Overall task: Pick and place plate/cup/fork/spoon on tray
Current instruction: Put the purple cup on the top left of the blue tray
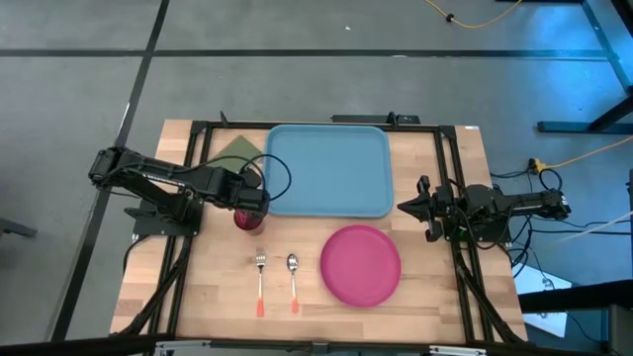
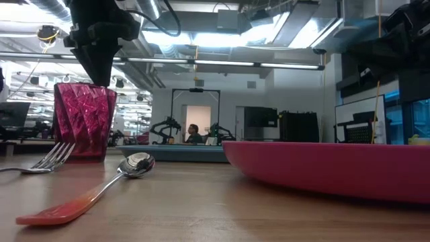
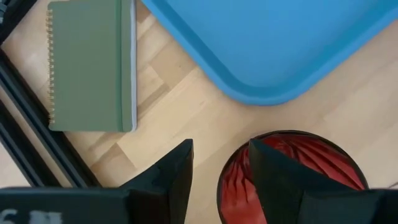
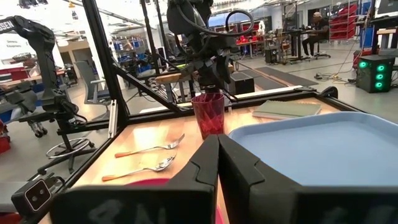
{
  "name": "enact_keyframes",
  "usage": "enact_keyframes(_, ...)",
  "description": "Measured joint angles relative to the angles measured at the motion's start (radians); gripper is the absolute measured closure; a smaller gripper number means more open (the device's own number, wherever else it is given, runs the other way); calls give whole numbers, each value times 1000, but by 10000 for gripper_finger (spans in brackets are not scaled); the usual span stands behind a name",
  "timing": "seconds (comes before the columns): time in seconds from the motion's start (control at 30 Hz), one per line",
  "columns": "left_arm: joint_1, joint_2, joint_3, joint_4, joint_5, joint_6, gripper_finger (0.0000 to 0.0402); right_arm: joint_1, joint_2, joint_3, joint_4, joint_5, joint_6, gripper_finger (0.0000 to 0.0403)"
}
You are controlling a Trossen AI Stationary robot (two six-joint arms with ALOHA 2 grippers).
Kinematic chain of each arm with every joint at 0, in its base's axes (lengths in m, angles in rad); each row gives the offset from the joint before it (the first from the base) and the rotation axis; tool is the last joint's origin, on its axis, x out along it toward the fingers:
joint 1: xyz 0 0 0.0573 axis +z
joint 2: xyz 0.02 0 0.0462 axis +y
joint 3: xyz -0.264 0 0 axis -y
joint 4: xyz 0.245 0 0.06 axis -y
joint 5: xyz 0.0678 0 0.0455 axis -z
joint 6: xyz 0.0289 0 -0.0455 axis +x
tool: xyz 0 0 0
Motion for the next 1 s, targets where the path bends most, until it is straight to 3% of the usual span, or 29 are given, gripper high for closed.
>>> enact_keyframes(0.2, 0, 0, 0, 20, -11, 9, 253, 0, 0, 0, 0, 0, -14, 389)
enact_keyframes(0.5, 0, 0, 0, 22, -12, 150, 253, 0, 0, 0, 0, 0, -13, 389)
enact_keyframes(1.0, 0, 0, 0, 22, -72, 150, 253, 0, 0, 0, 0, 0, -13, 389)
